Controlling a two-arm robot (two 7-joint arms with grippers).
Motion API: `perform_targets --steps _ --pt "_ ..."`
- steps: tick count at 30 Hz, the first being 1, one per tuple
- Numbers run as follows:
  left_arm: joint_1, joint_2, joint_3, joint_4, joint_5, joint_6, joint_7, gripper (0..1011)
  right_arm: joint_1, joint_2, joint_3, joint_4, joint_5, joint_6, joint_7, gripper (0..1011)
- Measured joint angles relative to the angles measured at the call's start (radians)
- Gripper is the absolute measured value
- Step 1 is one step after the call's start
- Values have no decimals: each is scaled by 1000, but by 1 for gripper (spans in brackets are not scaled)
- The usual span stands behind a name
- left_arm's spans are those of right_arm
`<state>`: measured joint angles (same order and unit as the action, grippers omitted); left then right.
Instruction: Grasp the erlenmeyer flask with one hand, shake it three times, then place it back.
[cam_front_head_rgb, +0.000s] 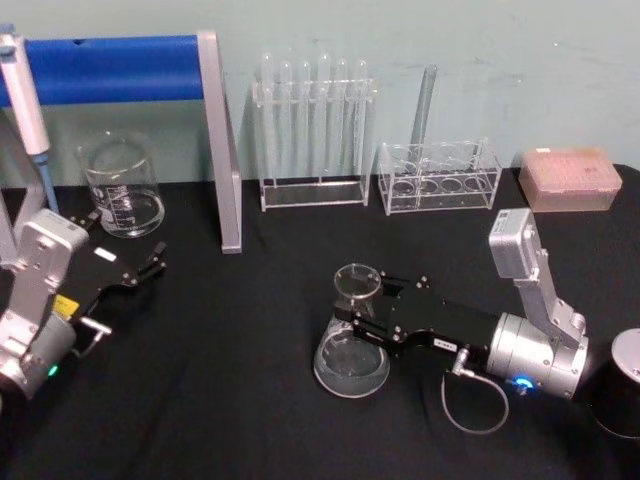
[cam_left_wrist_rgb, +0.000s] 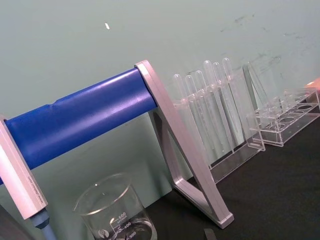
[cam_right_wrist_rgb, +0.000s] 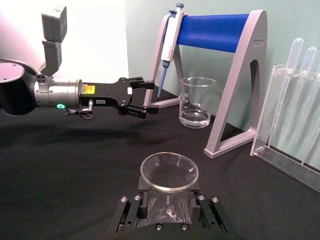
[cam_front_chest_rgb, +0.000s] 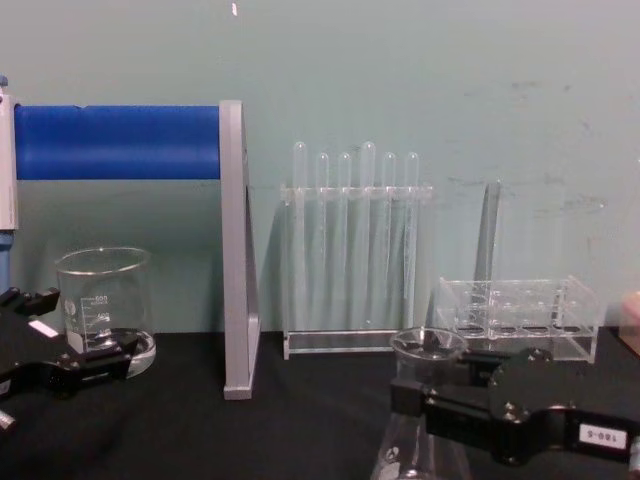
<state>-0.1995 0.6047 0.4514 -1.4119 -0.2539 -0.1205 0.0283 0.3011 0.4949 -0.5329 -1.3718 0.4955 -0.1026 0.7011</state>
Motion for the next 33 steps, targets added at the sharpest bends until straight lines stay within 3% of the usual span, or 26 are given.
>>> perform_targets --steps 33 --pt "0 0 0 0 0 0 0 1001 -1 0 1 -2 -3 1 -3 449"
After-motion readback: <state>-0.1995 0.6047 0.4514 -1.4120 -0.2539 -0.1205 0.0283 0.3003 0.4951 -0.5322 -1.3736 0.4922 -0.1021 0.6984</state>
